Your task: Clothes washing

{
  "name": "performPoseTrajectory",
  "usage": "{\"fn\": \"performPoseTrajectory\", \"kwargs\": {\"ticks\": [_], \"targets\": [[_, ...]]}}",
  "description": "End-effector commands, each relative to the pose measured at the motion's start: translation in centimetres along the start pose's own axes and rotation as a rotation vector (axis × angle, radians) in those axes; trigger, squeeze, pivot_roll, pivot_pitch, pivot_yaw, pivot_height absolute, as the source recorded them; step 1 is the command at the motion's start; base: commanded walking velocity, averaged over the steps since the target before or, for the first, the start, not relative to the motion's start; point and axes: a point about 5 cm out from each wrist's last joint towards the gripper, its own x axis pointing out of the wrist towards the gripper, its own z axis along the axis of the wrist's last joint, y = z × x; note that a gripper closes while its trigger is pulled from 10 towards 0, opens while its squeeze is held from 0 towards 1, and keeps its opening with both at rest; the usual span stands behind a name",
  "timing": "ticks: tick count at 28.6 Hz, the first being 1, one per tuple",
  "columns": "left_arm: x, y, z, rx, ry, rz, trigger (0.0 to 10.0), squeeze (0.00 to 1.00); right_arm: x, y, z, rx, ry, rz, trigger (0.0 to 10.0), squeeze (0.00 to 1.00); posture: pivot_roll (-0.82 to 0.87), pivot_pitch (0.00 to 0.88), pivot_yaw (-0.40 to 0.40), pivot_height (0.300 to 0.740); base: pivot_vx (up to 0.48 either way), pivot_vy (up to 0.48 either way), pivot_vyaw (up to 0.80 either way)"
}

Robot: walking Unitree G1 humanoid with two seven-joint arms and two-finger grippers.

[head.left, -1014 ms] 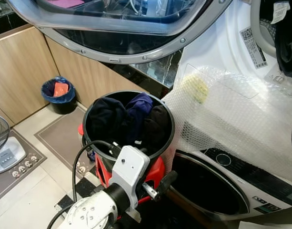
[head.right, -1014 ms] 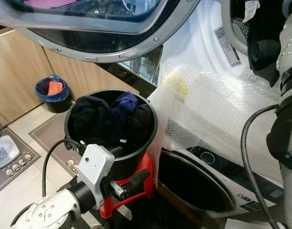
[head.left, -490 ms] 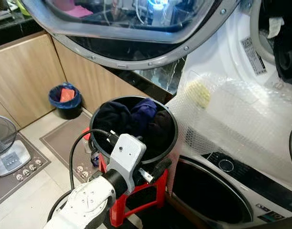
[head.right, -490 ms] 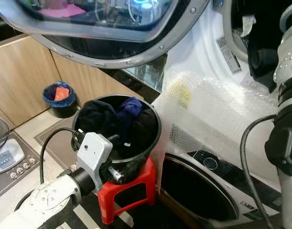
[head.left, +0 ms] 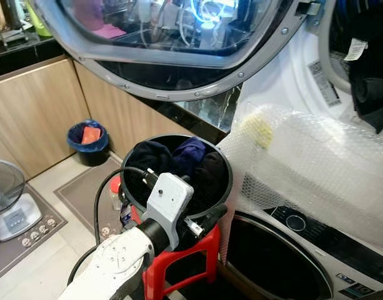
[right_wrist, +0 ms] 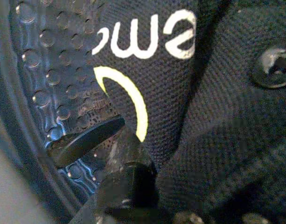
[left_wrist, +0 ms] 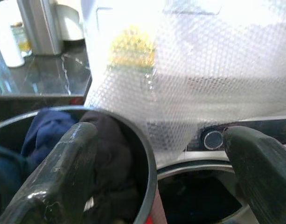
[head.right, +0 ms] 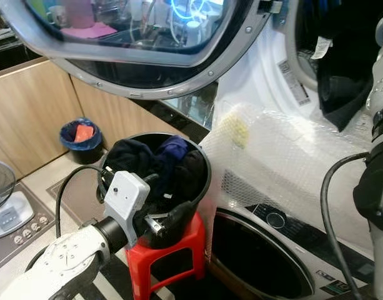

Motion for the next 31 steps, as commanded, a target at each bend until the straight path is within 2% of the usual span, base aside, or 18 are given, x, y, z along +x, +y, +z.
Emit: {"fn": "performPoseTrajectory", "kwargs": {"ticks": [1,13,23,28,31], "targets": [[0.15,-0.22,-0.13,0.003,0.003,-0.017,10.0,0.00,-0.02,-0.98,1.42,0.001,-0.055,-0.024,10.0,0.00,0.10,0.008,-0.100,0.740,0.000,0.000,-0.73],[0.30,0.02,-0.15,0.010,-0.011,-0.009,10.0,0.00,-0.17,-1.15,0.79,0.008,-0.047,-0.010,10.0,0.00,0.10,0.012,-0.097,0.740,0.000,0.000,-0.70],[0.40,-0.37,0.09,0.007,-0.039,-0.020,10.0,0.00,-0.25,-1.62,0.96,0.012,-0.053,-0.007,10.0,0.00,0.09,0.011,-0.097,0.740,0.000,0.000,-0.65],[0.41,-0.30,0.13,0.008,-0.042,-0.017,10.0,0.00,-0.30,-1.63,0.98,0.021,-0.064,0.009,10.0,0.00,0.09,0.009,-0.098,0.740,0.000,-0.421,0.00],[0.45,-0.22,0.08,0.001,-0.043,-0.011,10.0,0.00,-0.30,-1.55,0.98,0.018,-0.071,0.019,10.0,0.00,0.09,0.008,-0.100,0.740,0.000,0.000,0.00]]}}
